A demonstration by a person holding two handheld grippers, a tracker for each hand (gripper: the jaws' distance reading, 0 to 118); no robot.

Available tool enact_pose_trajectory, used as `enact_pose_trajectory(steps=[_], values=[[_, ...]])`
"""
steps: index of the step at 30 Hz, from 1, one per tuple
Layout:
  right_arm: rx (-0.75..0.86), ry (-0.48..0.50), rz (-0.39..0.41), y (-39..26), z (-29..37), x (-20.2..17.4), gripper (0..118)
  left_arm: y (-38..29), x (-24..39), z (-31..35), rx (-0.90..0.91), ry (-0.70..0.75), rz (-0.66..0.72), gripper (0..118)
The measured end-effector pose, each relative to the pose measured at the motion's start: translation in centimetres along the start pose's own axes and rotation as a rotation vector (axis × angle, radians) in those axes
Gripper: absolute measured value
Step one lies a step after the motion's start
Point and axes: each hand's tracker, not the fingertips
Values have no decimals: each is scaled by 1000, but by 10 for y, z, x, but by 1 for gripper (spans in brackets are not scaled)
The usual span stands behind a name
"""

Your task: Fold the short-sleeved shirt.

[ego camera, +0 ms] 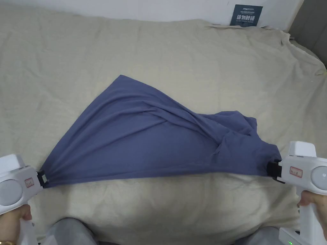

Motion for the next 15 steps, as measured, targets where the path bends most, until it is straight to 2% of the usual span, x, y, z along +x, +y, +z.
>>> enact_pose_trajectory(steps=[2,3,4,5,6,7,8,9,15], values=[[-16,4,-28,-4,-4,-1,3,0,2,-2,-19,-5,-19,3],[-21,1,-50,-6,-12,2,5,0,2,-1,-18,-8,-19,11],[-25,-1,-68,-7,-13,2,12,0,2,0,-15,-6,-18,24],[-34,1,-77,-7,-13,2,25,1,2,0,-16,-6,-17,42],[-38,3,-87,-7,-13,3,45,3,-1,3,-16,-7,-13,70],[-41,4,-95,-6,-12,7,75,6,-4,6,-14,-17,-5,101],[-46,7,-98,-5,-9,10,89,9,-7,9,-16,-24,-1,114],[-50,9,-109,-2,-4,13,92,13,-9,11,-21,-24,2,118],[82,-14,-121,30,41,27,93,53,-13,43,73,-87,57,118]])
